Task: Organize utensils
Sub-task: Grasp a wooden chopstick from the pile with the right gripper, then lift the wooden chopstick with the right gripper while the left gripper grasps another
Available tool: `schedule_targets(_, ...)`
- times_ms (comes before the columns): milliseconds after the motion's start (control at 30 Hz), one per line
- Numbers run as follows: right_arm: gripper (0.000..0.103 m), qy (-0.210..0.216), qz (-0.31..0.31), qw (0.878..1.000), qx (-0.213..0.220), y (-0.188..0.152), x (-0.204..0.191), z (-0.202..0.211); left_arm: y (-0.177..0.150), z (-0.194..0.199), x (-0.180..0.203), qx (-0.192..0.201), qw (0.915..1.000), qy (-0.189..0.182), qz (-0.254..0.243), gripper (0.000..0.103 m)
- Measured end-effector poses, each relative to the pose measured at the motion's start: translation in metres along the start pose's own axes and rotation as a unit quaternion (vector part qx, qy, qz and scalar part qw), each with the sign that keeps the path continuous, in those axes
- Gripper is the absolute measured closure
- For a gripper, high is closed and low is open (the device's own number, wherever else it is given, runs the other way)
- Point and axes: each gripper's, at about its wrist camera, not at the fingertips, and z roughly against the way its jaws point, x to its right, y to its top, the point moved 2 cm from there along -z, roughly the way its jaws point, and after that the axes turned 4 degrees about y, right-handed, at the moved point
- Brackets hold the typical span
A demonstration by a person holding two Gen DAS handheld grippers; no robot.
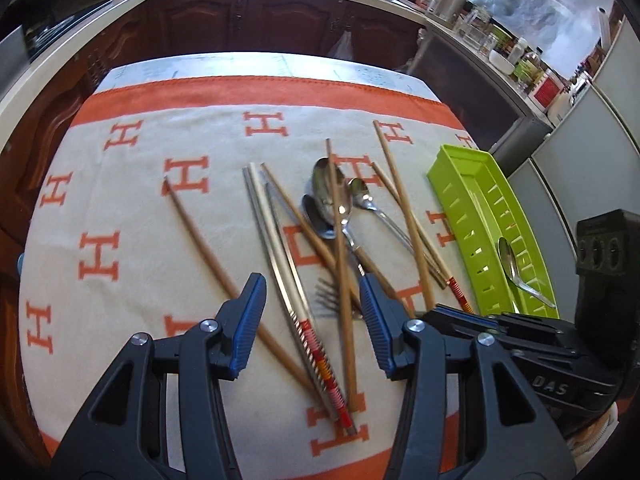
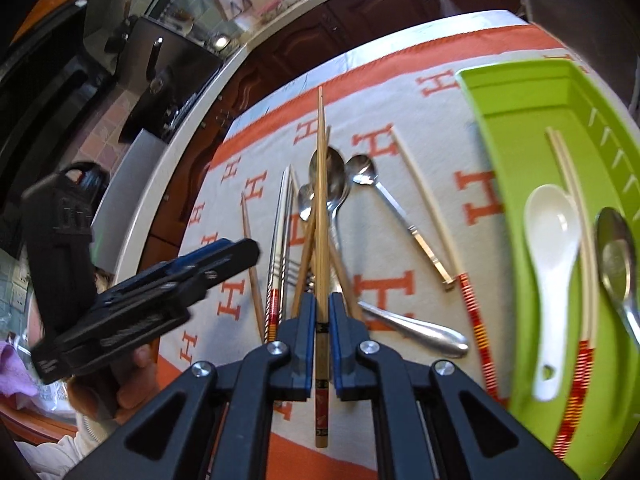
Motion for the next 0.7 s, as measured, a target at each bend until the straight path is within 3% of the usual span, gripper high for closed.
schedule_targets(200, 0.097, 0.006, -0.009, 1.0, 0.01, 0.004, 0.012, 0.01, 0.008, -0.033, 0.019, -0.018, 0.9992, 0.002, -0.036, 0.08)
schedule_targets(700, 0.097, 0.026, -0.013, 0.999, 0.014, 0.007, 0.025, 0.014, 0.012, -0.074, 0.035, -0.053, 0.9961, 0.042, -0.058, 0.085)
